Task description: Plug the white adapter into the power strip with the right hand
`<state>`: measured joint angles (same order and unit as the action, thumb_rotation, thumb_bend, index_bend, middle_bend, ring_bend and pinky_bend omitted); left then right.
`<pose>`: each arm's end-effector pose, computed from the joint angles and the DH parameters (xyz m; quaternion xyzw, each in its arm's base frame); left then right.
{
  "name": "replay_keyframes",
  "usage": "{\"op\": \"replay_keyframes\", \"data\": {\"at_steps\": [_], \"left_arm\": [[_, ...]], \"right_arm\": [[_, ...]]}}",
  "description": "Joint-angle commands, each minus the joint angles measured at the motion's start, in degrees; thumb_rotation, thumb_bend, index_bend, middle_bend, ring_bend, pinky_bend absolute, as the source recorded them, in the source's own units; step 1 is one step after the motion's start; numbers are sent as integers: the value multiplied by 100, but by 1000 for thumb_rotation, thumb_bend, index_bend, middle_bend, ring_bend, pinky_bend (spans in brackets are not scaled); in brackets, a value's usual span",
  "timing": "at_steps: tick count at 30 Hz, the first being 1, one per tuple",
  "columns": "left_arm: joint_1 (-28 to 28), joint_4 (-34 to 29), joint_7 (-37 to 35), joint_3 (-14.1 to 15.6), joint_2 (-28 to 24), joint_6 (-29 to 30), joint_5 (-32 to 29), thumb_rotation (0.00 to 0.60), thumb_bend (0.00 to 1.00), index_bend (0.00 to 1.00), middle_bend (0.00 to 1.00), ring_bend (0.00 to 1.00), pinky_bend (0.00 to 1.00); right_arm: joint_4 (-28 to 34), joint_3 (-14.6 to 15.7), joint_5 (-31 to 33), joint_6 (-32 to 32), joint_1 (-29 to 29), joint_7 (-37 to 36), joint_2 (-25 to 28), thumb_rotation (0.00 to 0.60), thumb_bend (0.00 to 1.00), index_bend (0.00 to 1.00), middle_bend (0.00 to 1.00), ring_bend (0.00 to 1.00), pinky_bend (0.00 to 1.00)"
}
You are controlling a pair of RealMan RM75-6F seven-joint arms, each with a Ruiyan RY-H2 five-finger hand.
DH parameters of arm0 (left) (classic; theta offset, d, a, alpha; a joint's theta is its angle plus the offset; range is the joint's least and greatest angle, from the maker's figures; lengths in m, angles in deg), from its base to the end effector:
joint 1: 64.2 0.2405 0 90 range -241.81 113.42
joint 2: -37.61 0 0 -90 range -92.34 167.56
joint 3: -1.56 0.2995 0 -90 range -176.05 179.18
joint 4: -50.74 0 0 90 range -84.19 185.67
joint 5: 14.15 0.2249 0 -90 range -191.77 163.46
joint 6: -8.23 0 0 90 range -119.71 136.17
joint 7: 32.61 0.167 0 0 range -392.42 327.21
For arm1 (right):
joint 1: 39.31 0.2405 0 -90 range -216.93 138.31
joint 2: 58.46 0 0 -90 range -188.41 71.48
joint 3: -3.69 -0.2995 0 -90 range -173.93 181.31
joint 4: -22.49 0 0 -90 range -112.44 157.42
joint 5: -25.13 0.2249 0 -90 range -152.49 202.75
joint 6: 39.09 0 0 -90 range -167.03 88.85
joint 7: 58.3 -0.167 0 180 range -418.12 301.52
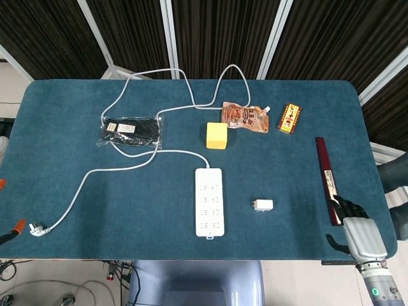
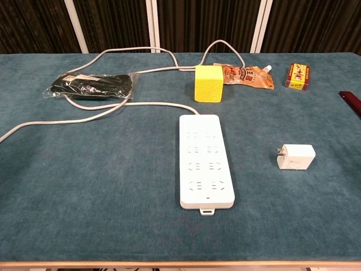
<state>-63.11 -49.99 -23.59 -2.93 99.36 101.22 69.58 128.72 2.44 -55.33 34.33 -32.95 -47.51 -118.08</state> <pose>-0.3432 0.1757 0.1936 -0.5406 -0.3637 -0.3776 0.6579 -0.3287 -0.2013 0.1372 0.6344 -0.4555 0.3066 0.5440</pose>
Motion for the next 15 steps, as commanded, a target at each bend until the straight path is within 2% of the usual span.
{"op": "replay_keyframes", "data": {"at_steps": [1,8,15], "left_arm": [[0,-2,0,0,0,-2,-3,600,170,117,40,0,0],[-18,2,32,7,14,-36,-4,600,170,117,40,0,0],[-38,3,86,13,37,-69,-9,600,170,117,40,0,0]], "right_arm": [[370,-68,530,-447,278,465,131,600,367,143,127,145,165],[572,-140,1337,-1018,766,1398,-215,600,367,144,127,145,165],[599,-202,1877,-1102,1086,1919,-617,600,367,144,127,145,165]]}}
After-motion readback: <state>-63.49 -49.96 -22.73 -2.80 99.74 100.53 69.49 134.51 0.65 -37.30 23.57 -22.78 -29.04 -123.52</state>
